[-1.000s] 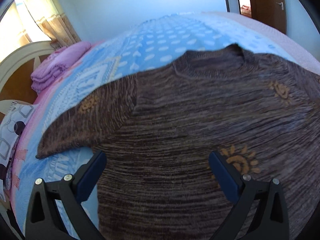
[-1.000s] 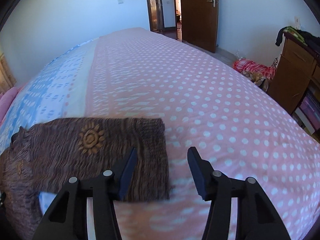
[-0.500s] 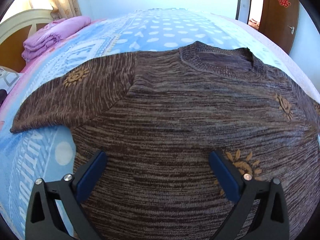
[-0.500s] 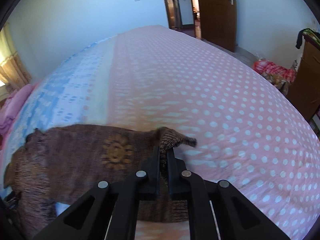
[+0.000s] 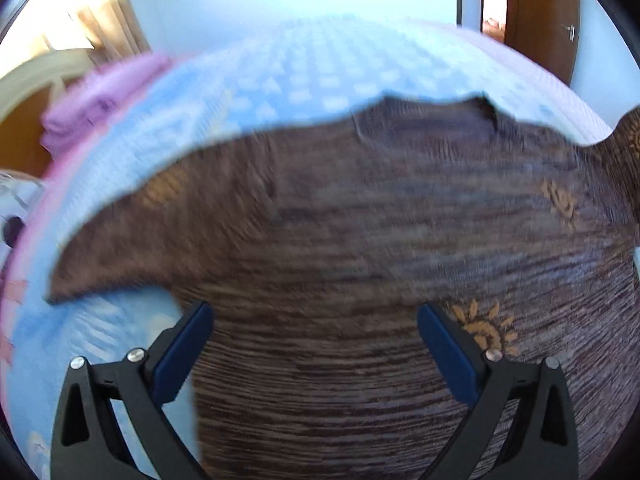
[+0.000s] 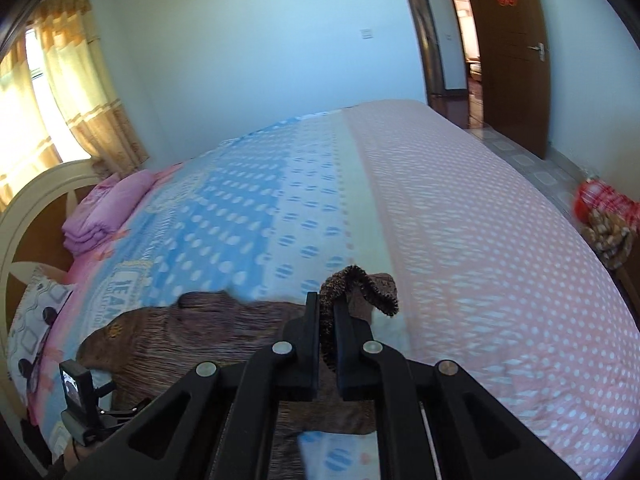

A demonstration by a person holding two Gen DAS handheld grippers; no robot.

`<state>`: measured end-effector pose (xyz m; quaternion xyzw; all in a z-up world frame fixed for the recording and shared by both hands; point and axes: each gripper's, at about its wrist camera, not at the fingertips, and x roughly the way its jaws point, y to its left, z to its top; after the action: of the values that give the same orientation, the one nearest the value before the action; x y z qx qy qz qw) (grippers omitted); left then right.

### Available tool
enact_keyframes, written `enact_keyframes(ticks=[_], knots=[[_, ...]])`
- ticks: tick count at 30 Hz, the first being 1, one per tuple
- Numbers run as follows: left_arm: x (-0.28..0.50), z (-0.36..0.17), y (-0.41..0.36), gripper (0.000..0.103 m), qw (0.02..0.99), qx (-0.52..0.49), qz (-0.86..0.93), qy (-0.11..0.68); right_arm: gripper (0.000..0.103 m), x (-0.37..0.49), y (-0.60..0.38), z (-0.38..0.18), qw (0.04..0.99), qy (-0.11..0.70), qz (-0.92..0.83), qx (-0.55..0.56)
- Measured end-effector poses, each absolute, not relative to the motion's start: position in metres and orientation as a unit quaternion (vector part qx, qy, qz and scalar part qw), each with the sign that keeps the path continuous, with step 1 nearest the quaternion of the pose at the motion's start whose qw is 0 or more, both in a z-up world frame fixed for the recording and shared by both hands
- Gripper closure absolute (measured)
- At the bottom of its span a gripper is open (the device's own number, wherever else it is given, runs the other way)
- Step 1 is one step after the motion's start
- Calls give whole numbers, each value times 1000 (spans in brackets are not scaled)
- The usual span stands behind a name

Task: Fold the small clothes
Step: 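Lift the sleeve and fold it across the sweater body with the right gripper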

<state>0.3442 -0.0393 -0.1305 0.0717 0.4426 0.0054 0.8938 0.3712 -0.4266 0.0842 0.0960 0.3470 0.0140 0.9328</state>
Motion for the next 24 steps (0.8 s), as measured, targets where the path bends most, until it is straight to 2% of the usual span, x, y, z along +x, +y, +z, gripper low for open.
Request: enact_keyframes(ticks=[7, 16, 24], knots=[[324, -101, -34, 0, 921, 66, 9, 384, 98, 384, -369, 94, 932, 350, 55, 80], [326, -100, -31, 0, 924, 63, -9, 377, 98, 404, -325, 79, 917, 373, 95, 105], [319, -93, -34, 0, 925, 75, -15, 373, 98, 440, -263, 20, 899, 396, 132, 133]])
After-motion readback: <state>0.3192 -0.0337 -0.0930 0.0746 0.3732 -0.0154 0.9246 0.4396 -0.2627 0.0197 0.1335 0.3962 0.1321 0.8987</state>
